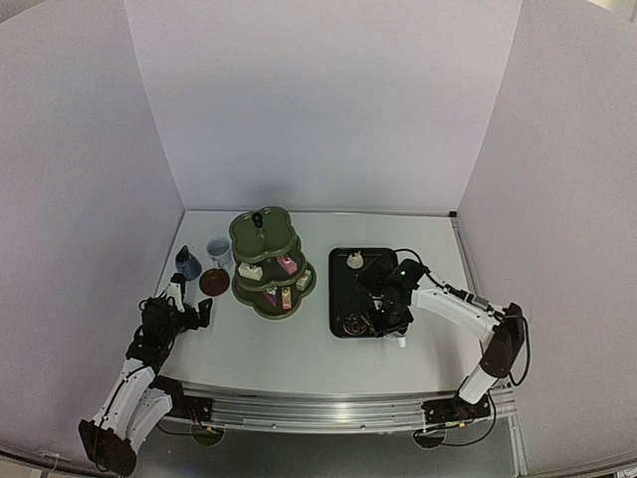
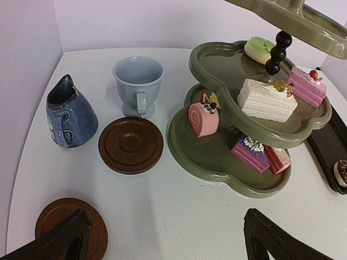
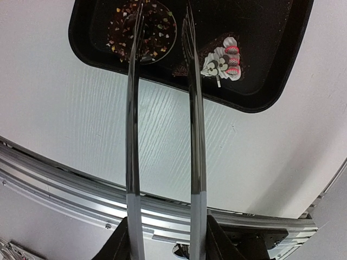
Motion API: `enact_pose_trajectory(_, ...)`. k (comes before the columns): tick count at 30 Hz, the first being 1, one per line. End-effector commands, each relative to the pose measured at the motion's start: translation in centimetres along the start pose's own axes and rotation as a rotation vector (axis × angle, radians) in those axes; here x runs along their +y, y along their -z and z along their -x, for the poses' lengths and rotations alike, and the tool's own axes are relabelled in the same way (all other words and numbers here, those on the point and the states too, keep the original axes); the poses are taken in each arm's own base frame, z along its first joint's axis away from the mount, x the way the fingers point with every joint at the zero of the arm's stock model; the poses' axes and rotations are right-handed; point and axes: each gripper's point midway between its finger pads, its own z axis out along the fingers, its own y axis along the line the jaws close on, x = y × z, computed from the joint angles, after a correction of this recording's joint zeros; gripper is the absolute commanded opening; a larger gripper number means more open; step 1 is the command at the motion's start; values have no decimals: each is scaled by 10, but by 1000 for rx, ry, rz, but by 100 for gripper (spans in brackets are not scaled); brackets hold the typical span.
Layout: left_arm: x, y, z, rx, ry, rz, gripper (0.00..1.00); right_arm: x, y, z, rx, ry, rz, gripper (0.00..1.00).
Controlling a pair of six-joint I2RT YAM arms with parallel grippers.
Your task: Serve the afternoon tea
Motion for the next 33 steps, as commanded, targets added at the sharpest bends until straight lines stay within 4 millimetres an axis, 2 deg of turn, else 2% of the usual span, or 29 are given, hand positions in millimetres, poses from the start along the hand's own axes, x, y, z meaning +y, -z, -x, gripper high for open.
enact_pose_trajectory(1,0,-1,5,-26,-6,-2,99,6,20,-3,-15,11,41,37)
enact_pose_trajectory(6,0,-1,5,-26,-6,-4,99,1,9,-6,5,1,12,37)
enact_pose_trajectory(12,0,-1,5,-27,-5,-4,99,2,-6,3,28,18,-27,37)
enact_pose_trajectory(19,0,0,6,-32,-5,-1,99,8,-11,11,41,46,-23,36)
enact_pose_trajectory(21,0,0,6,-31,-4,-1,99,11,-11,13,44,51,-12,32)
enact_pose_trajectory(24,0,0,6,-32,-3,-2,99,19,-9,15,45,65,13,18)
enact_pose_trajectory(28,0,1,7,-35,-4,0,99,24,-3,18,20,89,17,5)
enact_pose_trajectory(30,1,1,7,-35,-3,1,99,24,0,20,7,94,14,1)
enact_pose_trajectory(33,1,1,7,-35,-3,2,99,23,6,22,-20,95,6,0)
